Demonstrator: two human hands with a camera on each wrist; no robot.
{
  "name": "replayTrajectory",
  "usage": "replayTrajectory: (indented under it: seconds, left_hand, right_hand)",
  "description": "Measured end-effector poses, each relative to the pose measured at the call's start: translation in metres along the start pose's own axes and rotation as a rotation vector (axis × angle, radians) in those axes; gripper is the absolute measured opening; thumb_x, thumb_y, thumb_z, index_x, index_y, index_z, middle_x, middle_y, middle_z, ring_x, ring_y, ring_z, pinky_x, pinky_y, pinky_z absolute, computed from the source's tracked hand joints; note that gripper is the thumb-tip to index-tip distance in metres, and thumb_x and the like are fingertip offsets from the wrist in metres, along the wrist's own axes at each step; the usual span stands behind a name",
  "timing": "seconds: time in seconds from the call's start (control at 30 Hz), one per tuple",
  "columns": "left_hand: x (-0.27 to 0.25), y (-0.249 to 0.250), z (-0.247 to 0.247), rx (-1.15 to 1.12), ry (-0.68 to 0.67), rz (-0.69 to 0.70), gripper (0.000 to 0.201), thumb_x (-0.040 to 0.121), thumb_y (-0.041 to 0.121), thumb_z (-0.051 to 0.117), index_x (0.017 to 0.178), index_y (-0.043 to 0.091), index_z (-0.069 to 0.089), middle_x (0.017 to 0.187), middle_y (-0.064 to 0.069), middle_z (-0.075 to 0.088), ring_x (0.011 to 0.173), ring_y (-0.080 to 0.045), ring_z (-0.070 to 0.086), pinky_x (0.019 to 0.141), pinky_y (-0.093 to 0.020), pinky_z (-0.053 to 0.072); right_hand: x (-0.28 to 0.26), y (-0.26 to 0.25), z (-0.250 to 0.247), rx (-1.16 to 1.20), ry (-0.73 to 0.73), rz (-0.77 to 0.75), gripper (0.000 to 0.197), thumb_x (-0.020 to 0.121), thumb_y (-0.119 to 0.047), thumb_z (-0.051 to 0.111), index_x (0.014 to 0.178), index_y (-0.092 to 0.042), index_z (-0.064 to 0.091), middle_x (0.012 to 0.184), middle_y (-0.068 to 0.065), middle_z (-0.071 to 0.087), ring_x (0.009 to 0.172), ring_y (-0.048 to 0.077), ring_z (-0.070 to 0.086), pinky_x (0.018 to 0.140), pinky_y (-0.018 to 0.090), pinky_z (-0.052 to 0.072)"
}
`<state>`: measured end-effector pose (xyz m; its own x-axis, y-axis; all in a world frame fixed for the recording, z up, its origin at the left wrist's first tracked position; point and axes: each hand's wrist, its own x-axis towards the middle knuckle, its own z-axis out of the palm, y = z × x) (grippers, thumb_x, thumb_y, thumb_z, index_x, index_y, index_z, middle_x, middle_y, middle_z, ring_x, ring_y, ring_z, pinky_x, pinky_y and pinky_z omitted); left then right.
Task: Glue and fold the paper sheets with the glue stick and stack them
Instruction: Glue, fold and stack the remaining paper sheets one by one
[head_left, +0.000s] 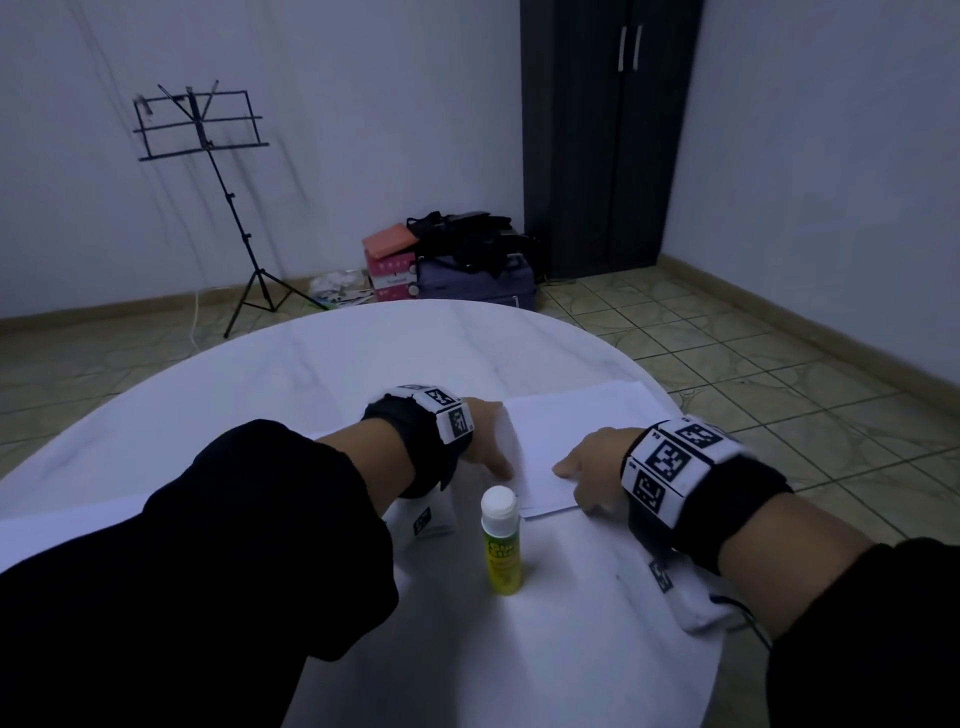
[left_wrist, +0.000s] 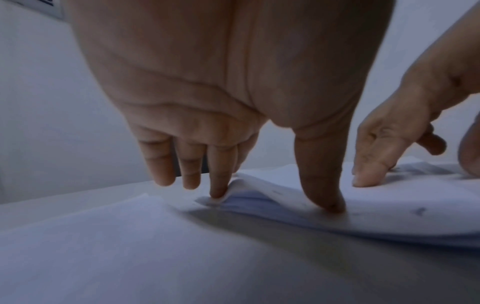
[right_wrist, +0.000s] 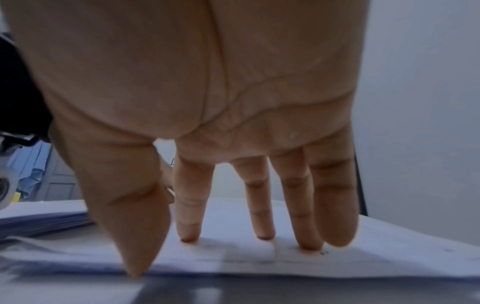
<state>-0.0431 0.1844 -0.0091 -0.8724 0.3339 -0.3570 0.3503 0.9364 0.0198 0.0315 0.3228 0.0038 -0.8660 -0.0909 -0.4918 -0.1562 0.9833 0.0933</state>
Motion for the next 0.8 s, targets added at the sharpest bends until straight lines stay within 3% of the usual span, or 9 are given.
replayTrajectory:
  seconds: [0.13, 0.2, 0.3, 0.37, 0.47, 0.5, 0.57, 0.63, 0.8]
  left_hand:
    - [0.002, -0.003, 0.001, -0.095, 0.06, 0.032, 0.085, 0.078, 0.035, 0.076, 0.146, 0.016, 0.029, 0.143, -0.005, 0.045, 0.127, -0.025, 0.045, 0.098, -0.031, 0.038]
    - [-0.001, -0.005, -0.004, -0.188, 0.089, 0.054, 0.093, 0.079, 0.03, 0.076, 0.151, 0.02, 0.019, 0.146, -0.003, 0.042, 0.13, -0.023, 0.044, 0.102, -0.029, 0.035]
    - [-0.007, -0.011, -0.011, -0.365, 0.137, 0.075, 0.091, 0.081, 0.023, 0.075, 0.151, 0.025, 0.018, 0.143, -0.003, 0.046, 0.114, -0.022, 0.056, 0.09, -0.023, 0.041]
    - [-0.011, -0.017, -0.013, -0.51, 0.151, 0.062, 0.088, 0.082, 0.018, 0.073, 0.151, 0.028, 0.02, 0.145, -0.004, 0.042, 0.093, -0.02, 0.062, 0.077, -0.019, 0.046]
    - [-0.012, -0.021, -0.008, -0.78, 0.147, 0.019, 0.081, 0.082, 0.008, 0.072, 0.148, 0.027, 0.029, 0.146, -0.01, 0.038, 0.08, -0.017, 0.063, 0.081, -0.026, 0.053]
    - [-0.012, -0.021, -0.006, -0.888, 0.141, 0.004, 0.077, 0.081, 0.005, 0.072, 0.145, 0.026, 0.034, 0.139, -0.011, 0.043, 0.078, -0.016, 0.062, 0.083, -0.029, 0.055]
    - [-0.011, -0.021, -0.002, -1.039, 0.124, -0.03, 0.068, 0.081, -0.001, 0.071, 0.136, 0.024, 0.041, 0.108, -0.008, 0.052, 0.073, -0.016, 0.059, 0.087, -0.035, 0.055]
    - [-0.01, -0.023, 0.0, -1.105, 0.085, -0.066, 0.056, 0.081, -0.004, 0.069, 0.125, 0.023, 0.046, 0.087, -0.006, 0.051, 0.067, -0.019, 0.058, 0.087, -0.039, 0.054]
    - [-0.015, -0.023, 0.002, -1.062, -0.153, -0.01, 0.028, 0.087, -0.003, 0.062, 0.109, 0.015, 0.059, 0.084, -0.009, 0.059, 0.068, -0.017, 0.059, 0.066, -0.024, 0.057]
  right_hand:
    - [0.004, 0.001, 0.002, 0.031, 0.021, 0.013, 0.046, 0.095, -0.025, 0.048, 0.14, -0.019, 0.045, 0.139, 0.003, 0.048, 0.122, 0.021, 0.05, 0.088, 0.024, 0.039]
    - [0.002, 0.001, 0.002, 0.039, 0.016, 0.019, 0.048, 0.095, -0.025, 0.049, 0.142, -0.021, 0.042, 0.141, 0.002, 0.047, 0.123, 0.021, 0.049, 0.086, 0.023, 0.039]
    - [-0.003, 0.0, 0.0, -0.003, 0.004, 0.005, 0.051, 0.097, -0.025, 0.046, 0.147, -0.025, 0.033, 0.149, 0.003, 0.036, 0.131, 0.022, 0.041, 0.098, 0.026, 0.037]
    - [-0.006, -0.001, 0.0, -0.028, -0.001, -0.007, 0.052, 0.098, -0.025, 0.044, 0.148, -0.025, 0.03, 0.15, 0.004, 0.033, 0.134, 0.022, 0.037, 0.102, 0.027, 0.035]
    - [-0.009, -0.002, -0.001, -0.032, 0.0, -0.018, 0.051, 0.098, -0.024, 0.045, 0.147, -0.022, 0.033, 0.15, 0.004, 0.033, 0.134, 0.022, 0.036, 0.103, 0.027, 0.033]
    - [-0.01, -0.002, -0.001, -0.034, -0.001, -0.023, 0.051, 0.098, -0.024, 0.044, 0.148, -0.022, 0.032, 0.151, 0.004, 0.032, 0.135, 0.022, 0.035, 0.104, 0.027, 0.032]
    - [-0.012, -0.003, -0.001, -0.046, -0.004, -0.029, 0.052, 0.099, -0.024, 0.043, 0.149, -0.023, 0.028, 0.152, 0.005, 0.03, 0.136, 0.022, 0.033, 0.105, 0.027, 0.031]
    - [-0.013, -0.003, -0.002, -0.046, 0.0, -0.031, 0.053, 0.099, -0.024, 0.043, 0.15, -0.024, 0.025, 0.153, 0.004, 0.028, 0.137, 0.022, 0.032, 0.105, 0.026, 0.031]
    - [-0.011, -0.004, -0.001, -0.021, 0.007, -0.011, 0.057, 0.097, -0.027, 0.048, 0.149, -0.026, 0.026, 0.153, 0.001, 0.028, 0.138, 0.02, 0.031, 0.106, 0.026, 0.031]
